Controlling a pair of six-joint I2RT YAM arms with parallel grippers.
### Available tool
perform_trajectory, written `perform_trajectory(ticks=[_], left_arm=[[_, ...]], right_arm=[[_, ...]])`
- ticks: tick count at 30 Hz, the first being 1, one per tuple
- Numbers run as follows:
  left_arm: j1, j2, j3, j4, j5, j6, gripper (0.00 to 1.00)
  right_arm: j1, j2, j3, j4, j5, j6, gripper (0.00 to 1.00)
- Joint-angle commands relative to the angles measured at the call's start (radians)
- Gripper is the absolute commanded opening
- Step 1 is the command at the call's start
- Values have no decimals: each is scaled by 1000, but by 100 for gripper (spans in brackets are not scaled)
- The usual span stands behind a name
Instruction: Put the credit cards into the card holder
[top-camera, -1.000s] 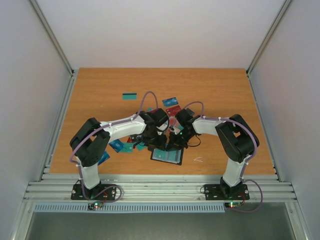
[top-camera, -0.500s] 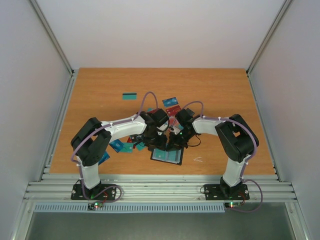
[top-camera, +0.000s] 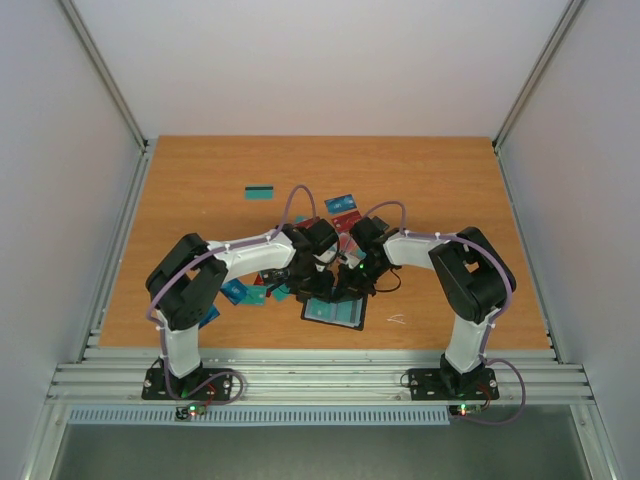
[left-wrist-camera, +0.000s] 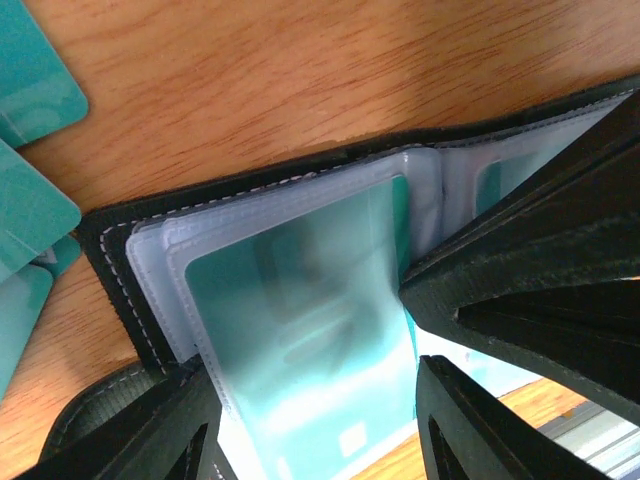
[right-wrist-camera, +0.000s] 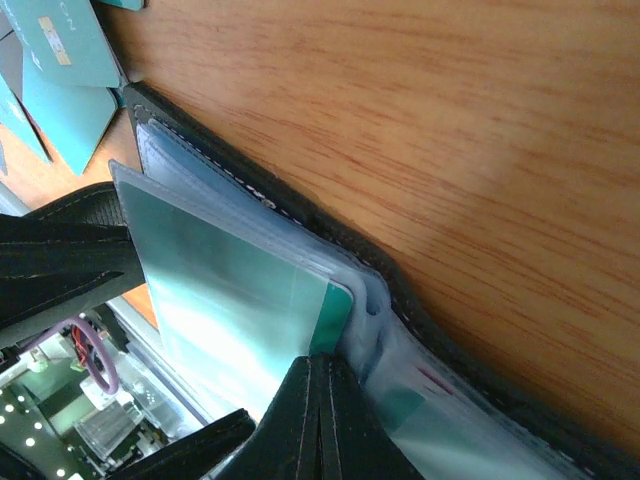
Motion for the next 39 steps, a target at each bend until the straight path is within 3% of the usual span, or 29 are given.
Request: perform_trajectory(ticks=[1, 9, 14, 25, 35, 39], left_arm=[[-8, 23, 21, 47, 38, -11, 54], [-7, 8, 30, 47, 29, -30, 53], [-12, 2, 54, 17, 6, -34, 45], [-30, 1, 72, 27, 21, -47, 39], [-40, 15, 63, 46, 12, -68, 15], [-41, 29, 63, 44, 0, -72, 14]], right_arm=[[12, 48, -19, -42, 45, -40, 1], [10, 51, -31, -39, 42, -44, 1], [7, 52, -29, -40, 45, -45, 1], [-6, 17, -37, -41, 51, -30, 1], [-20, -37, -52, -48, 44, -22, 1], [-26, -60, -53, -49, 41, 19, 1]])
